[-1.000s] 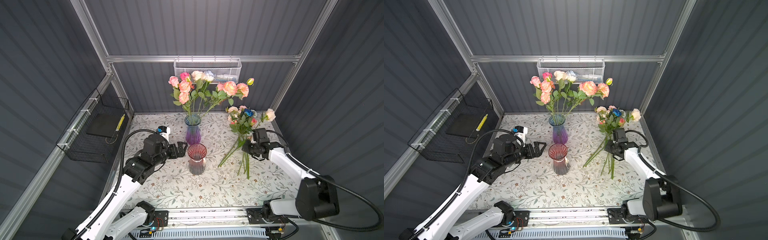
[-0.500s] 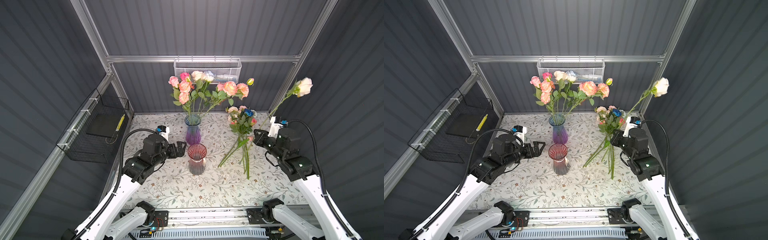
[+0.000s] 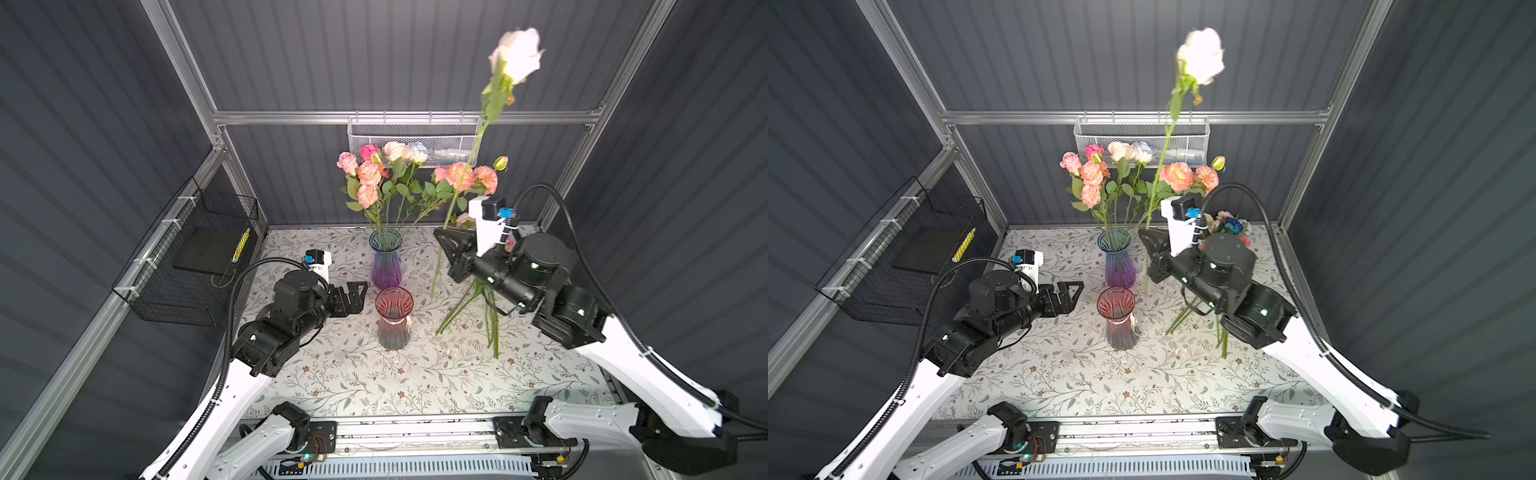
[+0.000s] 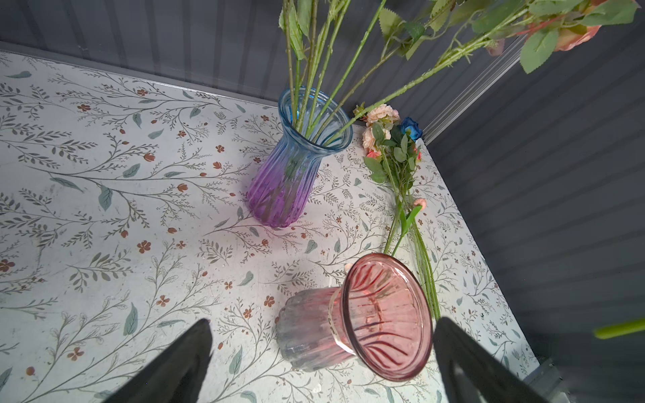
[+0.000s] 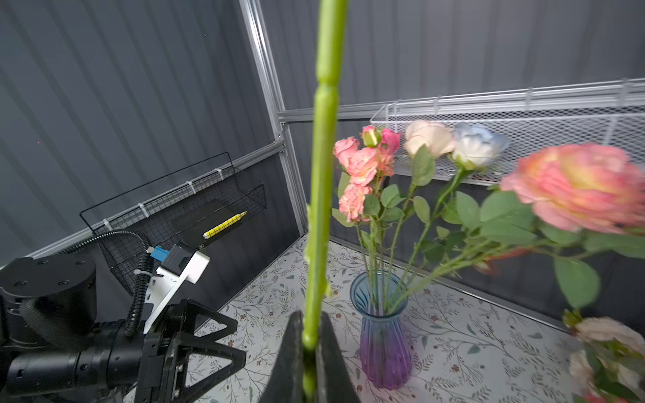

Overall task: Arrange the flowers into the vase
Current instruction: 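Lift the white rose upright with the right gripper and carry it over the pink vase, then lower the white rose stem into the pink vase and open the right gripper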

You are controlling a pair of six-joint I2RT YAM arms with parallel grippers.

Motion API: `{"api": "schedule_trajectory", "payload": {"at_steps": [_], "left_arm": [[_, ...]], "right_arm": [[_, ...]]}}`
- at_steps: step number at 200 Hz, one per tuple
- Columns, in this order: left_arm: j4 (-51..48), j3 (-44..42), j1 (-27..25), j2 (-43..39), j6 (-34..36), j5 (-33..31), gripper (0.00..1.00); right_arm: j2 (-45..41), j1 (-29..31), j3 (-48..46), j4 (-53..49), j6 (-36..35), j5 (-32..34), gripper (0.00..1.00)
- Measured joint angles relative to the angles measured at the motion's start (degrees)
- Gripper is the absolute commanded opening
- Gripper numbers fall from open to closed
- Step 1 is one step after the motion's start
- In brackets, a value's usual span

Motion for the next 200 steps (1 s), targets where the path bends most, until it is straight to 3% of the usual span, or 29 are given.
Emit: {"api": "schedule_trajectory", "payload": {"at_steps": [52, 112, 130, 155, 200], "left_arm": [[-0.76, 0.00, 0.00, -0.55, -0.02, -0.09, 1.00], [-1.14, 0.00, 0.00, -1.11, -0.02, 0.11, 1.00], [-1.11, 0.00, 0.00, -1.11, -0.02, 0.22, 1.00], [-1.09, 0.00, 0.00, -1.11, -0.02, 0.55, 1.00], [-0.46, -0.07, 0.00, -0.24, -0.02, 0.92, 1.00]], "right_arm": [[11.13, 2.58, -1.75, 9.60, -2.71, -2.14, 0.00], [13.53, 3.06, -16.39, 20.06, -2.51, -1.42, 0.00], [13.86, 3.32, -19.65, 20.39, -1.95, -0.79, 0.10], [13.25, 3.85, -22.05, 20.35, -1.03, -0.13, 0.35], [7.43, 4.22, -25.11, 19.10, 1.99, 0.39, 0.55]]}}
